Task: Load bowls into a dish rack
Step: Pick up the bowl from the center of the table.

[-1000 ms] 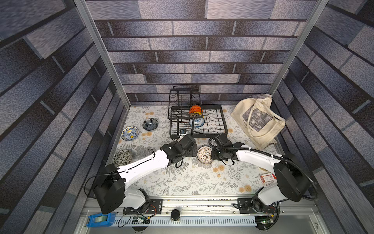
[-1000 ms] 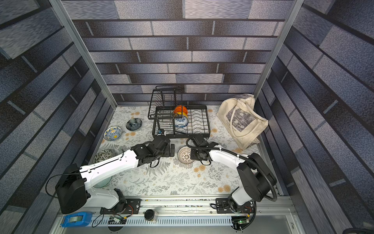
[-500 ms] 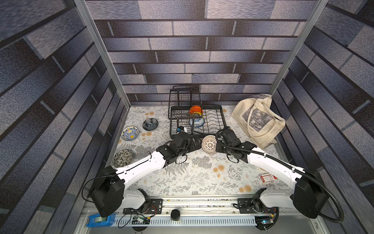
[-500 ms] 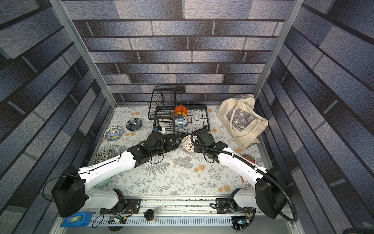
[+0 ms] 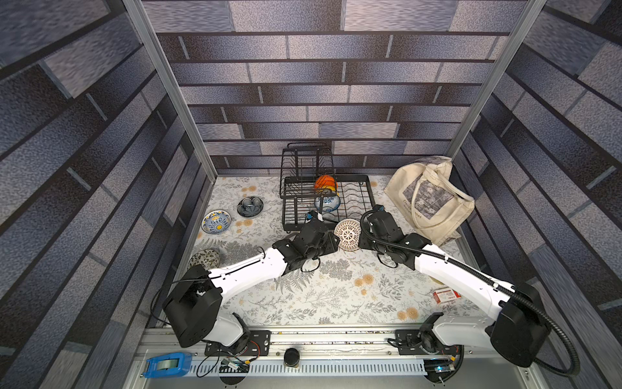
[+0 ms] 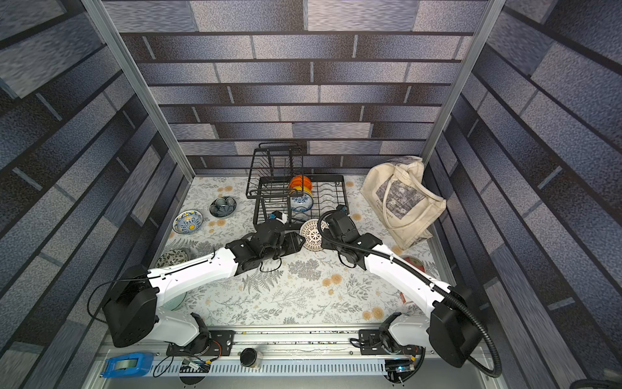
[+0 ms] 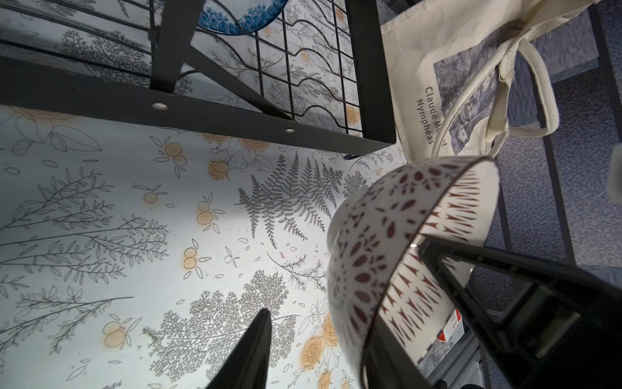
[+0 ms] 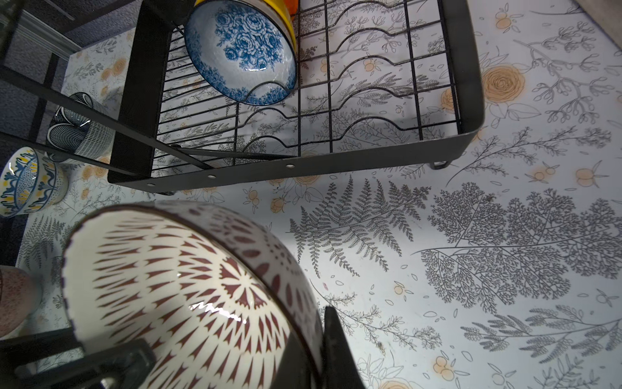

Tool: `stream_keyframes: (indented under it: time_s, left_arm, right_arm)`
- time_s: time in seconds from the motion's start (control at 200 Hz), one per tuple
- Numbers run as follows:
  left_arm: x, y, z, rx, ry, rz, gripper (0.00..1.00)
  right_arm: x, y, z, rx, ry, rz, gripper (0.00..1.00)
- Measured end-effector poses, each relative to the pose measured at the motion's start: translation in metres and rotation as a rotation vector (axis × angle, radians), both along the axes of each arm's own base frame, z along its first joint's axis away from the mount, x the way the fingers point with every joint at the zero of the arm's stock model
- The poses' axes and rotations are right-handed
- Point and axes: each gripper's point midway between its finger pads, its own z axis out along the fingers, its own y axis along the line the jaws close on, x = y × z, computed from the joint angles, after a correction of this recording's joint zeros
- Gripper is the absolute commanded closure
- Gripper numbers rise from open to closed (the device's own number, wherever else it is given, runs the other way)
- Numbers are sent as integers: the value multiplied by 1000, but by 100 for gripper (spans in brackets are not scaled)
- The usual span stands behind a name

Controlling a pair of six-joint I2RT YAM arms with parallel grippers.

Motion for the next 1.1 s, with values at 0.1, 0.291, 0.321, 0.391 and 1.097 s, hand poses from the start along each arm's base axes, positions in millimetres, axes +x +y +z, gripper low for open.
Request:
stream_keyframes:
  time_s: [0.1, 0.291, 0.321, 0.391, 1.097]
  left_arm:
    - [-1, -8, 3, 19, -15, -16, 75]
    - [3, -3, -5, 117, -38, 32, 95]
    - [6, -1, -5, 132, -47, 51, 98]
    - [9, 1, -6, 161, -59, 69, 100]
    - [10, 17, -21, 299, -112, 145, 100]
  right_arm:
    - [-2, 3, 0, 6, 2, 3, 100]
    - [-7, 7, -1, 7, 8, 2, 100]
    - [-8, 8, -1, 8, 11, -2, 100]
    - [-8, 8, -1, 7, 8, -12, 100]
    - [-6, 18, 9, 119, 30, -64, 53]
